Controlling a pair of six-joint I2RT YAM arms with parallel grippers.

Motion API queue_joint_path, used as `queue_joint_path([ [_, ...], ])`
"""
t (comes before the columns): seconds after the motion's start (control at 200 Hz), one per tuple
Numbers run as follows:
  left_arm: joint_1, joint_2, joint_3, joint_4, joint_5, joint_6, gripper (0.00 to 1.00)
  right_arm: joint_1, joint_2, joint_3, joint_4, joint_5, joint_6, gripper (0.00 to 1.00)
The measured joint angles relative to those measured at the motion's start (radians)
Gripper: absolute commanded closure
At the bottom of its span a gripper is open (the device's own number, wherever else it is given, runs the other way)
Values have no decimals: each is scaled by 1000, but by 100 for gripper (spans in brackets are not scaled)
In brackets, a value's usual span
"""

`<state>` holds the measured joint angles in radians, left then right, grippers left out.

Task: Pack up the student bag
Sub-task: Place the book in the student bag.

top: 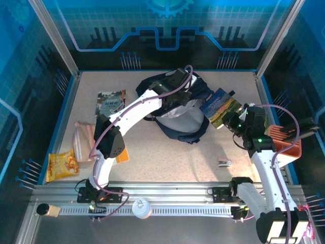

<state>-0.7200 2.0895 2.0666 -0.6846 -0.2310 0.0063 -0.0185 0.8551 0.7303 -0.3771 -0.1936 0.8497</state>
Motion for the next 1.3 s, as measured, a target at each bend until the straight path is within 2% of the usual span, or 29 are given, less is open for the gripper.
queue_joint_path([
  [0.21,0,0,-2,25,23,-34,100,82,89,-62,185,-61,114,100],
  [0.48,0,-8,-6,35,44,-58,100,219,290,-75,461,-50,273,100],
  [0.725,0,-46,-43,39,53,-69,100,314,507,-75,644,74,387,100],
  [1.016,1,-105,-80,39,66,-87,100,373,772,-14,833,188,547,100],
  [1.216,9,-107,-82,39,87,-111,100,406,920,66,935,195,623,92],
  [1.301,14,-107,-82,39,96,-117,100,406,977,130,943,165,628,85],
])
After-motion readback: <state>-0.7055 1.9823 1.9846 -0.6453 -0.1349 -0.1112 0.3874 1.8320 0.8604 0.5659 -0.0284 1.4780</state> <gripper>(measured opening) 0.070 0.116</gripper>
